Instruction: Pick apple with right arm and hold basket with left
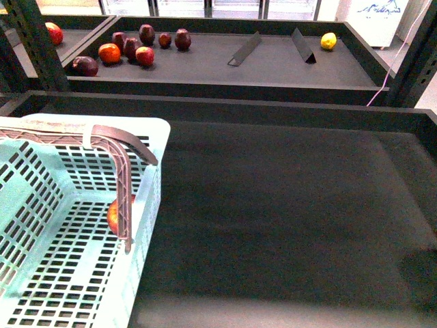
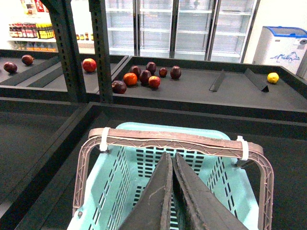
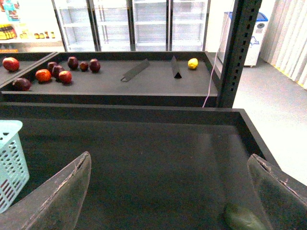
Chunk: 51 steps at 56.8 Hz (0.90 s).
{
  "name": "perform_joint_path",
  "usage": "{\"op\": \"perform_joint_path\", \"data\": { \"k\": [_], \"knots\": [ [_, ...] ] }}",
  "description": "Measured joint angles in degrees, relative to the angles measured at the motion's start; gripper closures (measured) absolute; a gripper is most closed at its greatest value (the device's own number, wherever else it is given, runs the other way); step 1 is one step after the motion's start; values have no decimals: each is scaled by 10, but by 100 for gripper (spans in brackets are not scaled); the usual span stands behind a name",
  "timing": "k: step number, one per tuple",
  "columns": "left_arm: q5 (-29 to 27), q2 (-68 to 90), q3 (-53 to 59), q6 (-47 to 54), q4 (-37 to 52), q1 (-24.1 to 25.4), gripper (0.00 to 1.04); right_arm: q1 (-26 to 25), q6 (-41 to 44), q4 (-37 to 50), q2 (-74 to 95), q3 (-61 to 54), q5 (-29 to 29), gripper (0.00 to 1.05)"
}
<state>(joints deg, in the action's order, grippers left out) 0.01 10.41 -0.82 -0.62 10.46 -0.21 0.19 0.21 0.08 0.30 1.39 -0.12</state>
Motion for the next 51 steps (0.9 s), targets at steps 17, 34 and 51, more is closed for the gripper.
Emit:
{"op": "perform_joint_path", "data": {
  "k": [17,34,51],
  "knots": [
    [0,-100,0,0,-103,0,101,0,0,0,0,0,0,9],
    [0,-101,0,0,-104,0,101,0,0,0,0,0,0,9],
    [0,-101,0,0,-104,0,63,0,0,0,0,0,0,9]
  ]
}}
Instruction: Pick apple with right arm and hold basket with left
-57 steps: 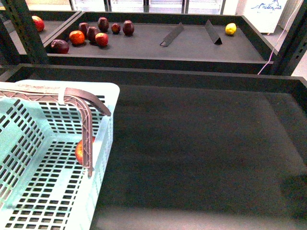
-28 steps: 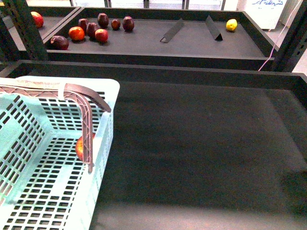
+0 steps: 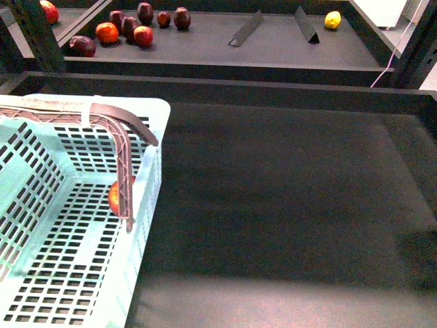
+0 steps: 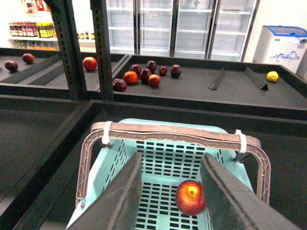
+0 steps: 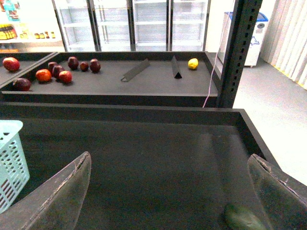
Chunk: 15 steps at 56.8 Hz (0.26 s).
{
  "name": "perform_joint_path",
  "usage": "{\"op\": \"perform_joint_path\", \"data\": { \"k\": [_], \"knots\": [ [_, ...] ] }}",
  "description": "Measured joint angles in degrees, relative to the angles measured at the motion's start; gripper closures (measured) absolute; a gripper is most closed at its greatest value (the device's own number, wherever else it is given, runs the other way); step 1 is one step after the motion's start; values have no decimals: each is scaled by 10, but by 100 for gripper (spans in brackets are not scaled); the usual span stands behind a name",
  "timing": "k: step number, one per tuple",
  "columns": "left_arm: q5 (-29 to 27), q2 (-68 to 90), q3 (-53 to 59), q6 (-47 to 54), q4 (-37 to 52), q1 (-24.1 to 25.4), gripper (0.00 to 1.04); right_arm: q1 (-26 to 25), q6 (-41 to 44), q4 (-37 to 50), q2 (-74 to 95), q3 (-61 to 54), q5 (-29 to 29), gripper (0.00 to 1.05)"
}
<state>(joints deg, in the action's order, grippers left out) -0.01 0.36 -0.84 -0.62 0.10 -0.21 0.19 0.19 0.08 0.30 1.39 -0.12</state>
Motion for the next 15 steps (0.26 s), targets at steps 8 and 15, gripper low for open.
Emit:
{"op": "perform_joint_path", "data": {
  "k": [8,15],
  "knots": [
    [0,0,0,0,0,0,38,0,0,0,0,0,0,9],
    [0,0,0,0,0,0,17,0,0,0,0,0,0,9]
  ]
}}
